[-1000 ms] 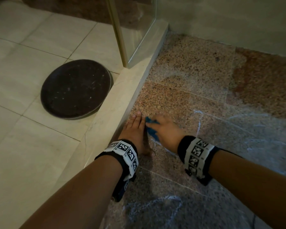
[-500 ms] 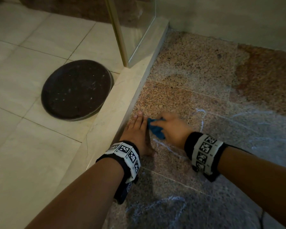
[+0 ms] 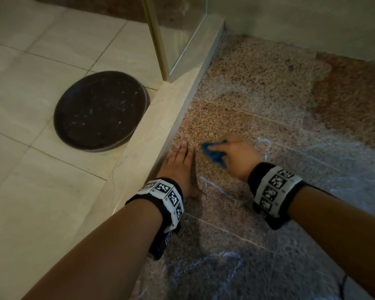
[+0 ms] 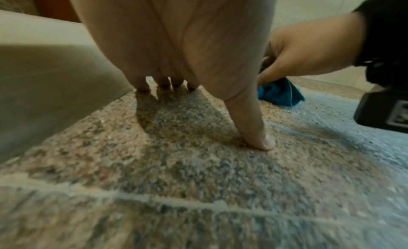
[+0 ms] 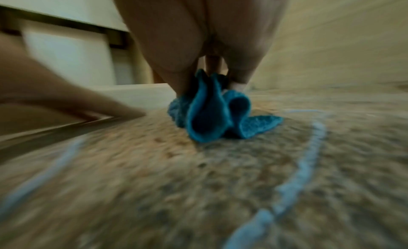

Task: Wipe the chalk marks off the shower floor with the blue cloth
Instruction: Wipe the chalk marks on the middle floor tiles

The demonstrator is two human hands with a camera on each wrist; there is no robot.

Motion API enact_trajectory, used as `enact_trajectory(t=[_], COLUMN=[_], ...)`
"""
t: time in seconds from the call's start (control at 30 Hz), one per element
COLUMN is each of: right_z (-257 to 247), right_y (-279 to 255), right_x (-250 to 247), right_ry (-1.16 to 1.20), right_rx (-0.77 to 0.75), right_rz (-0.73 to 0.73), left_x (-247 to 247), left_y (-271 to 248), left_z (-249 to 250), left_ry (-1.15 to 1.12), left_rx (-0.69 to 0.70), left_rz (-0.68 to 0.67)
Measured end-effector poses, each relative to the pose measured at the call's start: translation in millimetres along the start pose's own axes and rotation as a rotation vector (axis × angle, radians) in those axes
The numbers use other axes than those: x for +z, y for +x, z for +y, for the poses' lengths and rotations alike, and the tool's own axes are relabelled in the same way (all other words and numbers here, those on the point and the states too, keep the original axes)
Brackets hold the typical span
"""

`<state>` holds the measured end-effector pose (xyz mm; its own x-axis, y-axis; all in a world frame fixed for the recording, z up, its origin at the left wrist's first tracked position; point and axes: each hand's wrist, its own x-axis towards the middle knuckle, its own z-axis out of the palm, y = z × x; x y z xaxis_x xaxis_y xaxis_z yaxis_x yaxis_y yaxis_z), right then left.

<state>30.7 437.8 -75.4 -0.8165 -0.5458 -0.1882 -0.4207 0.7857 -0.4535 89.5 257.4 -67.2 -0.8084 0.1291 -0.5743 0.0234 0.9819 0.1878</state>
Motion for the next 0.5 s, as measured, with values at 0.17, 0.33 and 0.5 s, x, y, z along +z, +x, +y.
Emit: enact_trajectory(t=[0.17, 0.33, 0.5], right_z=[1.3, -4.0, 23.0], right_y=[-3.7, -16.1, -5.9], right_x=[-5.3, 11.9, -10.4], right_ry=[-0.125, -0.096, 0.078], right_rx=[0.259, 0.002, 0.193], right_rz=[0.013, -0.134, 0.064], left_x=[-0.6, 0.4, -0.7], left_y=[0.3, 0.5, 1.8], left_z=[-0.6, -0.5, -2.7], left_ry=[-0.009, -0.019, -0.013], left_rx=[0.003, -0.007, -0.006], left_rz=[-0.003, -0.003, -0.021])
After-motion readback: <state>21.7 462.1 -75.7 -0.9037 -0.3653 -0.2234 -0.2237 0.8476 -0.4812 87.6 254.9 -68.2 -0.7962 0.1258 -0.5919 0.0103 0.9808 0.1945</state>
